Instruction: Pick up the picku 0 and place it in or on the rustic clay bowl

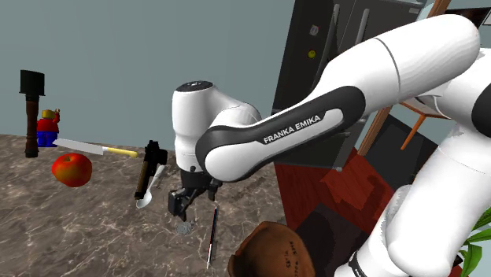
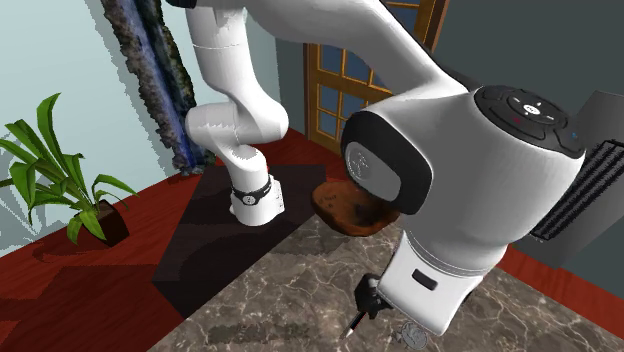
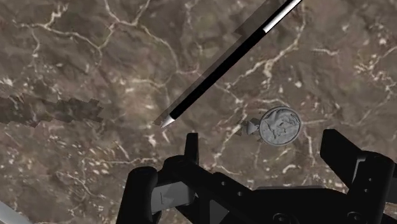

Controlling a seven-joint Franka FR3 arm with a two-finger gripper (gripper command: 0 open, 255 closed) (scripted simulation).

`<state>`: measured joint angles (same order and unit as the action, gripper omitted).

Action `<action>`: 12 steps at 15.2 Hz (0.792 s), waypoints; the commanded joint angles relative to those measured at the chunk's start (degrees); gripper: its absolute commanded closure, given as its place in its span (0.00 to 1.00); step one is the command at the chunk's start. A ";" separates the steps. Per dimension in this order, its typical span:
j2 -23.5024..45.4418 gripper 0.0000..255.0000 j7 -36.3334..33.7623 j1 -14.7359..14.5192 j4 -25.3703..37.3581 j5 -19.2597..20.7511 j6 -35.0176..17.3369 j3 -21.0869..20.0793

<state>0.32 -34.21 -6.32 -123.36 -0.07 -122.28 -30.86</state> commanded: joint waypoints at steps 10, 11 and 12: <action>10.06 0.00 -6.32 -2.06 1.73 6.72 -7.23 -0.30; 10.06 0.00 -6.32 -2.06 1.72 6.72 -7.23 -0.30; 10.06 0.00 -6.32 -2.06 1.73 6.72 -7.23 -0.30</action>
<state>10.27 -40.46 -8.35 -121.63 6.56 -129.40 -31.18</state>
